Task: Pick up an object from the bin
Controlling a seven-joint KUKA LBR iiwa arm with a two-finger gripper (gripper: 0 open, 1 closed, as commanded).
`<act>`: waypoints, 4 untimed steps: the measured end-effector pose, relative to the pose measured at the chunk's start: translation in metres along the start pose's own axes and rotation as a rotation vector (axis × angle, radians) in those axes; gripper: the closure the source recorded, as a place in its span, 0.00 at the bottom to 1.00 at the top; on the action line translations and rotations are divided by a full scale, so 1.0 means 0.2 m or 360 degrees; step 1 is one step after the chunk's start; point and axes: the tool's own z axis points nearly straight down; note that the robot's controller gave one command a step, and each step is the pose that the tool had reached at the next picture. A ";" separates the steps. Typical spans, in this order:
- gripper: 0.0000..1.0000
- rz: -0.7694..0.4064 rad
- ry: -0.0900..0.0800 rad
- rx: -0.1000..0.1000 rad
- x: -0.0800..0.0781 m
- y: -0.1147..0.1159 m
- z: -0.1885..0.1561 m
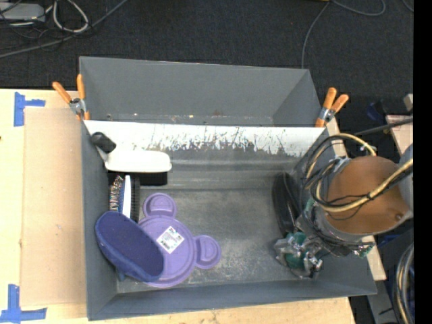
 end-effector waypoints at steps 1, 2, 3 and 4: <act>1.00 0.0001 0.0000 0.0000 0.00 0.00 0.00; 1.00 0.0002 0.0005 -0.0012 0.00 0.01 -0.13; 1.00 0.0004 -0.0002 0.0004 0.00 0.00 -0.32; 1.00 0.0008 -0.0004 0.0008 0.00 0.00 -0.42</act>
Offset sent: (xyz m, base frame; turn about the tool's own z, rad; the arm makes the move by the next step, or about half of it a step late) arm 0.0001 0.0001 0.1240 0.0004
